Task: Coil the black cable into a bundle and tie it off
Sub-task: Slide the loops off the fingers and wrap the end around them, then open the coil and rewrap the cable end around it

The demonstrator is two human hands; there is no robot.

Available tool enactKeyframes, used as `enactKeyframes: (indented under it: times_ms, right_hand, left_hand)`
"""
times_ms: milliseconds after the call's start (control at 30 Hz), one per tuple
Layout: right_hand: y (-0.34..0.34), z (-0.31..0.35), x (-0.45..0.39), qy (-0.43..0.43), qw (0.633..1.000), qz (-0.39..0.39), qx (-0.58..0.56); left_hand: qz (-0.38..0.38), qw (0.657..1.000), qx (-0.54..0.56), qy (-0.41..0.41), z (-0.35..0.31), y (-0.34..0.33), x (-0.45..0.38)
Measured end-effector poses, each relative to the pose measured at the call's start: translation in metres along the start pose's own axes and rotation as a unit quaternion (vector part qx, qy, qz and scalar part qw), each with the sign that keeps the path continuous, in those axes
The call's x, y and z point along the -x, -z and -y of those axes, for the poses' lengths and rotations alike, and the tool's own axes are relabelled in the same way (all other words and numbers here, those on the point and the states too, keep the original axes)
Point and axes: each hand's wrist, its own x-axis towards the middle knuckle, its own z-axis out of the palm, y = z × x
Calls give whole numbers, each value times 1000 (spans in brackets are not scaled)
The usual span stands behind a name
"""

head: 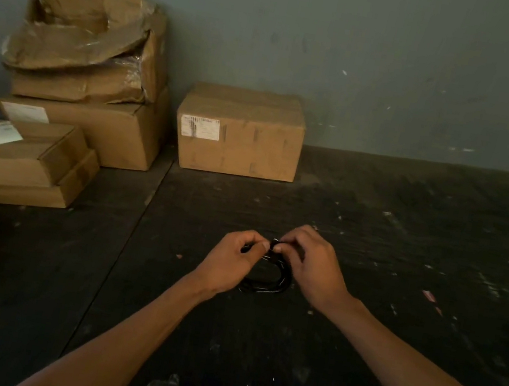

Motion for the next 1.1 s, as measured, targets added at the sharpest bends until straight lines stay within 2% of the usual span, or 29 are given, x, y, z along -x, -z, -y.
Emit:
enactKeyframes:
  times_ms: [267,433,533,667,767,867,967,1100]
  right_hand:
    - [-2,2,1,-22,1000,7,-17]
    - [-5,3,4,-37,998,-4,-45]
    - [-5,0,5,-61,995,-25,-77]
    - [0,-4,3,-113,981,-71,-142]
    - [0,-10,4,-197,954,-88,-209]
    - [0,-15,9,-306,902,-58,-298]
    - [7,-19,19,-358,856,-1,-372]
    - [13,-36,37,-378,852,95,-350]
  left_hand:
    - [-32,998,41,34,-6,0,-7]
    - [-62,984,148,78,-1,0,-7]
    - [-75,961,234,125,6,-4,-4]
    - [-28,899,374,227,11,-8,3]
    - [-20,868,434,242,11,-11,5]
    - [-60,852,468,229,10,-13,0]
    - [-92,844,477,226,9,-17,-7]
    - [-120,859,448,217,10,-26,-14]
